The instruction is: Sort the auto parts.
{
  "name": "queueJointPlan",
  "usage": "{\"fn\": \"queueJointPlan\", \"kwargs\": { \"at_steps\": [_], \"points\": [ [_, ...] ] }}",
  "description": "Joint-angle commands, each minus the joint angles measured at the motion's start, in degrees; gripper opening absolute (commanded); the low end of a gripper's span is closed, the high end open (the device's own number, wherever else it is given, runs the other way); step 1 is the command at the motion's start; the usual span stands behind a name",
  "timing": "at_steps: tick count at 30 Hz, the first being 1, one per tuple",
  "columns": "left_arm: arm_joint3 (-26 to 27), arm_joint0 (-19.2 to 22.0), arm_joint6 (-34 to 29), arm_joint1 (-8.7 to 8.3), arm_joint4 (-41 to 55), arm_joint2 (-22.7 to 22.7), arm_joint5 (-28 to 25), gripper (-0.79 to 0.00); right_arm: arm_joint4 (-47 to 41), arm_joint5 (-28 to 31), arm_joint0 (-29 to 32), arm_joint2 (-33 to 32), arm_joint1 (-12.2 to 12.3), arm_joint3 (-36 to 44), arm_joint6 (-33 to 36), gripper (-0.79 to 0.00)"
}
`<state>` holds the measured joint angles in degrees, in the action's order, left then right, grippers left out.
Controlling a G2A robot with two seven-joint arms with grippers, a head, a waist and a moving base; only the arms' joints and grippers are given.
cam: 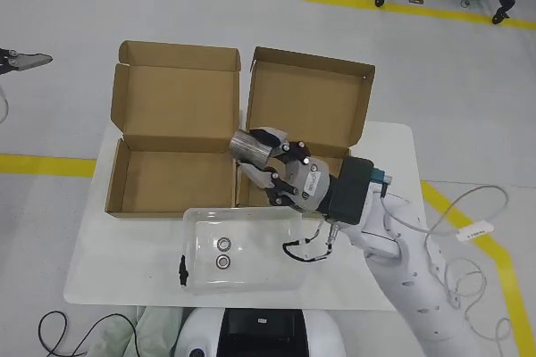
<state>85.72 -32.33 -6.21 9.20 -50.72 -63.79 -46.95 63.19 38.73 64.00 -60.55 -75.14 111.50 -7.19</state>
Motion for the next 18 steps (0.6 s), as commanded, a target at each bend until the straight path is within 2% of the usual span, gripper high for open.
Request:
{"fn": "queueJointPlan", "kwargs": {
  "at_steps": [1,10,18],
  "points": [
    [0.0,0.0,0.0,0.0,0.0,0.0,0.0,0.0,-0.2,0.2,-0.1,-0.7,0.1,1.5,1.0,-0.785],
    [0.0,0.0,0.0,0.0,0.0,0.0,0.0,0.0,-0.4,-0.3,1.6,-3.5,0.7,6.7,3.7,-0.785],
    [0.0,0.0,0.0,0.0,0.0,0.0,0.0,0.0,1.9,2.0,2.1,-3.4,1.0,8.0,3.9,-0.785]
  ]
}}
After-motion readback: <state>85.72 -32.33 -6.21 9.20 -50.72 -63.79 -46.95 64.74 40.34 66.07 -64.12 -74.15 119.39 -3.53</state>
